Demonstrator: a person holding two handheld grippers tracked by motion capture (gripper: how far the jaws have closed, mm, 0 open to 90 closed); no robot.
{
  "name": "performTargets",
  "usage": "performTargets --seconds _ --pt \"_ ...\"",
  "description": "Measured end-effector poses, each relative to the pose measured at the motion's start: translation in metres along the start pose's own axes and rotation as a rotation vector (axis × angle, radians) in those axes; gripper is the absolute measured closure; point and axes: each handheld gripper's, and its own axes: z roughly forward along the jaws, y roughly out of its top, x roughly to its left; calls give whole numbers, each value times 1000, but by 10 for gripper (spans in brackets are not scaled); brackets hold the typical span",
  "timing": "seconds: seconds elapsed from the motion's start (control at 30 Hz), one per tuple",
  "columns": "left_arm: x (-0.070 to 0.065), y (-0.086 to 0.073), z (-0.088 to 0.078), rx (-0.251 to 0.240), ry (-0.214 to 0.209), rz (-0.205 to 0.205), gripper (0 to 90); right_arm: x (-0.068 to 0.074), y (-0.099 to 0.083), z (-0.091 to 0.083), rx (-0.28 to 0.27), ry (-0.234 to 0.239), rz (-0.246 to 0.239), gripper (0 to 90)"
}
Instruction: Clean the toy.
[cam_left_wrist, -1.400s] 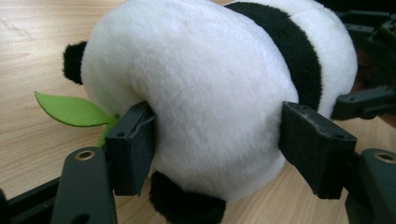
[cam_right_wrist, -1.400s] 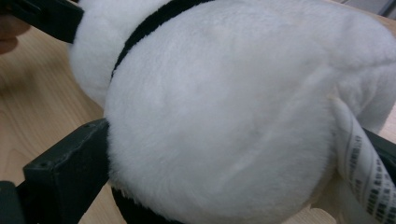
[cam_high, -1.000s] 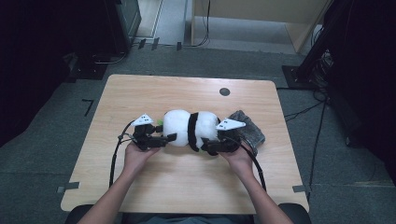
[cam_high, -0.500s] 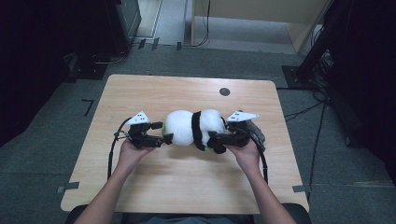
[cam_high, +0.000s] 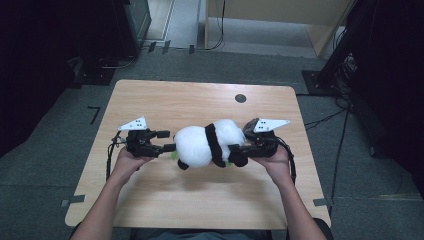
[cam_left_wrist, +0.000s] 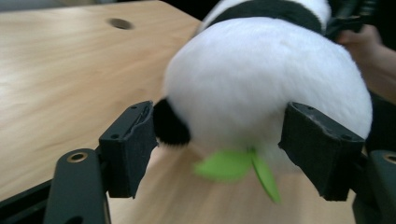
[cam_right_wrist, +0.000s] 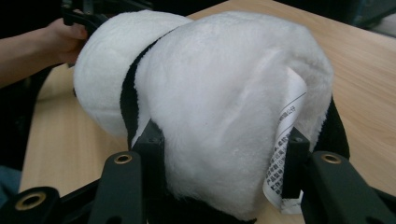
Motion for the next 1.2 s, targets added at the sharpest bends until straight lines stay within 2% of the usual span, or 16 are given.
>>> performTargets --seconds 0.07,0.17,0.23,0.3,0.37,0.47,0.53,0.67,0.73,0.77,0.8,0.87,0.97,1.07,1.13,1.2 --pt "-1 -1 4 18 -9 19 200 2 0 3 13 15 -29 505" --pt "0 -2 6 -2 -52 11 92 1 -2 3 -3 48 -31 507" --pt "0 -2 9 -9 -94 13 0 1 -3 3 -18 77 -41 505" --pt "-2 -4 13 -8 -162 27 0 2 -2 5 -19 91 -49 496" --pt "-6 -4 19 24 -226 35 0 4 -3 8 -17 91 -67 489" --pt "-12 -4 27 102 -270 53 0 7 -3 15 2 92 -92 466" --pt "-16 -5 31 149 -263 73 27 7 -3 17 11 73 -105 457" --pt "-23 -2 32 181 -244 122 219 6 -3 16 -6 51 -130 434" --pt "-25 1 34 243 -240 84 340 5 -3 16 -7 51 -136 406" --pt "-26 2 36 283 -221 60 389 4 -3 17 0 60 -130 378" --pt "-26 3 37 299 -197 59 422 3 -4 18 17 63 -116 360" --pt "-28 5 33 291 -149 71 481 0 -6 22 52 38 -125 313" --pt "-26 8 25 247 -128 53 536 -5 -9 23 66 4 -115 283" --pt "-25 10 18 209 -92 44 585 -6 -9 18 42 -103 -96 357" --pt "-24 10 16 180 -85 38 600 -5 -8 17 32 -99 -97 356" --pt "-23 11 13 135 -83 21 606 -4 -7 18 36 -124 -110 320"
